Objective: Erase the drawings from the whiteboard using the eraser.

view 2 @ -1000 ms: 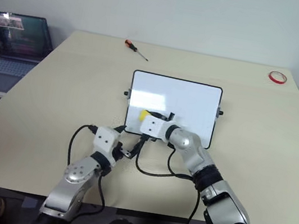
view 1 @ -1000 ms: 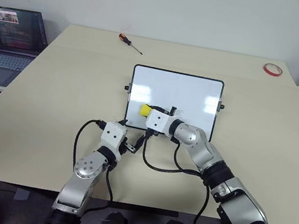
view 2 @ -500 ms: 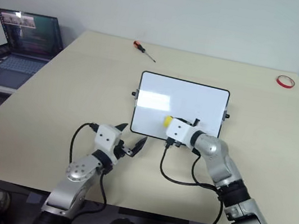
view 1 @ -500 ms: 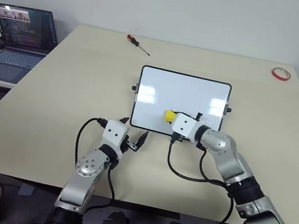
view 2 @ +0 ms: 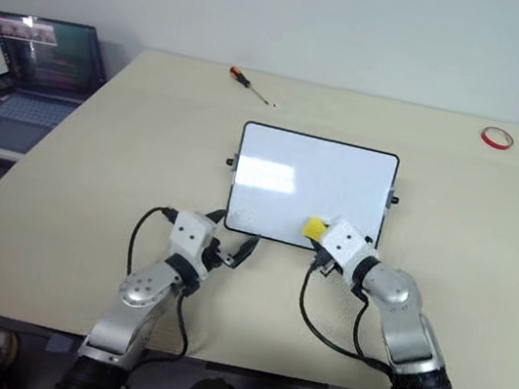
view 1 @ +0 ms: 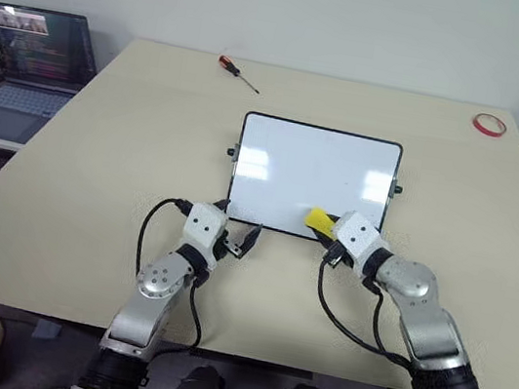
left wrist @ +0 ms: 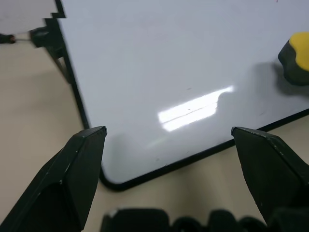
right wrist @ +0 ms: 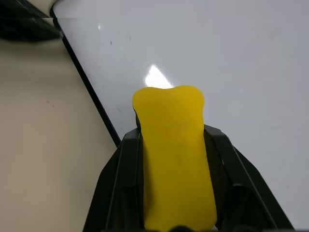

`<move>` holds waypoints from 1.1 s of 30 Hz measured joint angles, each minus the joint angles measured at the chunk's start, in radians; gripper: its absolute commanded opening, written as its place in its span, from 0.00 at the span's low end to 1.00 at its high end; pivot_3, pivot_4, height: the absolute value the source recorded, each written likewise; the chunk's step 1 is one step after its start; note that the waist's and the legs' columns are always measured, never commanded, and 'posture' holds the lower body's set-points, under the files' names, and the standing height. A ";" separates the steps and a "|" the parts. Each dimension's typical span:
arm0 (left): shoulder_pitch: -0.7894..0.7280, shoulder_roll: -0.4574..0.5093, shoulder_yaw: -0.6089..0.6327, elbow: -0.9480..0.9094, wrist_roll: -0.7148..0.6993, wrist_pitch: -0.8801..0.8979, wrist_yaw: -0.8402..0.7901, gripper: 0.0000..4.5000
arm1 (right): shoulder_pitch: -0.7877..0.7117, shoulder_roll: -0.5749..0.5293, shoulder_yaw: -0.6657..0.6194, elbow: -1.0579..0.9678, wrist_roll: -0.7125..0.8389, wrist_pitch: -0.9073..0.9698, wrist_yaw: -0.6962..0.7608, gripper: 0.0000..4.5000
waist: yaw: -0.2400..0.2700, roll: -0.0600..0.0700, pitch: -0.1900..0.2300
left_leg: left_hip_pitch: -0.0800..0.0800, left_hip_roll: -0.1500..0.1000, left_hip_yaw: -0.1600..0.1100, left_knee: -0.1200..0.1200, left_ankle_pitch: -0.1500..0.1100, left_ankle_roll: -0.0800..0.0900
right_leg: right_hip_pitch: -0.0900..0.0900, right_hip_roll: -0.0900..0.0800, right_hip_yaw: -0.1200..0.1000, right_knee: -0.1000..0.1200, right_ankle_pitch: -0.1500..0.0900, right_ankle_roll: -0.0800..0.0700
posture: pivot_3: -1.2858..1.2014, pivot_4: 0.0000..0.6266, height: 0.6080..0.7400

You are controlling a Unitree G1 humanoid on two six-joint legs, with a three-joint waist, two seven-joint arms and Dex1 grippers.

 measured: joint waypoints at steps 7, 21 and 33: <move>-0.163 0.038 -0.052 0.011 -0.116 0.052 -0.238 1.00 | 0.143 -0.020 -0.177 -0.239 0.026 0.124 -0.084 0.28 | 0.001 0.000 0.000 | -0.003 -0.002 0.001 -0.001 0.001 -0.002 | -0.005 0.001 -0.001 0.000 0.000 0.000 | 0.52 0.24 1.00; -0.461 0.020 -0.231 0.335 -0.124 -0.052 -0.675 1.00 | 0.258 0.073 -0.407 -0.278 0.080 0.463 -0.264 0.28 | -0.026 0.000 0.000 | -0.002 -0.003 0.008 -0.001 0.001 0.000 | -0.006 0.006 0.003 0.001 -0.001 0.001 | 0.52 0.24 1.00; -0.477 0.009 -0.276 0.395 -0.053 -0.128 -0.705 1.00 | 0.182 0.089 -0.434 -0.130 0.200 0.498 -0.290 0.28 | -0.027 0.000 0.000 | -0.002 -0.002 0.009 0.000 0.001 0.001 | -0.007 0.006 0.004 0.002 -0.001 0.001 | 0.52 0.24 1.00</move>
